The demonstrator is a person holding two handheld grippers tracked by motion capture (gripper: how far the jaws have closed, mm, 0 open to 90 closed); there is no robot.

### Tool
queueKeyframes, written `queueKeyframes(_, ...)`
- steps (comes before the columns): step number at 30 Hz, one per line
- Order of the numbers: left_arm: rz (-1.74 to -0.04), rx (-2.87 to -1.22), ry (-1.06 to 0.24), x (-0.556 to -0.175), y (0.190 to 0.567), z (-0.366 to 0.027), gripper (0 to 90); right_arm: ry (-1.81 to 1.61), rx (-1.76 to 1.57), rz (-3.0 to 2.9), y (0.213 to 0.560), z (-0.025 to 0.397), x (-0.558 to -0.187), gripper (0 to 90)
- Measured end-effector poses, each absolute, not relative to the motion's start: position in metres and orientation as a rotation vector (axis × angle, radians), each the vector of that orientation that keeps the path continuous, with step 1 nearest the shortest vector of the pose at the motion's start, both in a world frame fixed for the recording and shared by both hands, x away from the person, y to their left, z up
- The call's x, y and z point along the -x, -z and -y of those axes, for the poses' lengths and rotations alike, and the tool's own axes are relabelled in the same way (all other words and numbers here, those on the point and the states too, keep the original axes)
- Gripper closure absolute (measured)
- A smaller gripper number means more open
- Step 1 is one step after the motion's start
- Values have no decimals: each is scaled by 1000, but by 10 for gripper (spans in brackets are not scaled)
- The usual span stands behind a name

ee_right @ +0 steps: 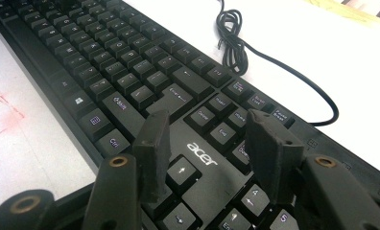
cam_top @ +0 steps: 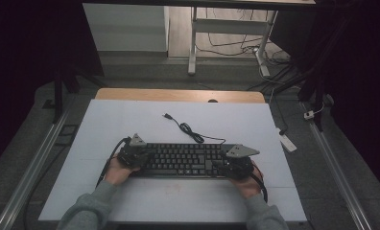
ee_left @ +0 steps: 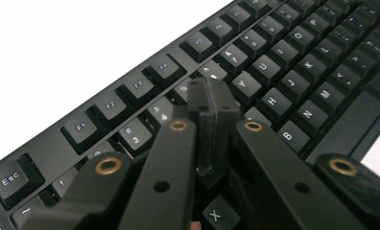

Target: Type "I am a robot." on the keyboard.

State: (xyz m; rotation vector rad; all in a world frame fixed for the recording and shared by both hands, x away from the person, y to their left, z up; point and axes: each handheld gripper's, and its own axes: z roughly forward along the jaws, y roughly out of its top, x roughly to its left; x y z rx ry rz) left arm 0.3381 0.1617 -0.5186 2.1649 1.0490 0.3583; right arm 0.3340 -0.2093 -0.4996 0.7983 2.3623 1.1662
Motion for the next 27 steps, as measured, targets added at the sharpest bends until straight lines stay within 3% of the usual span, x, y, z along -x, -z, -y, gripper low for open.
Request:
queueKeyframes(21, -1036, -2143, -375, -336, 518, -160, 885, -1165, -799, -2359, 499, 209, -334, 514)
queueKeyframes(27, -1016, -2056, -357, -329, 507, -168, 718, -1167, -798, -2357, 499, 210, -334, 514)
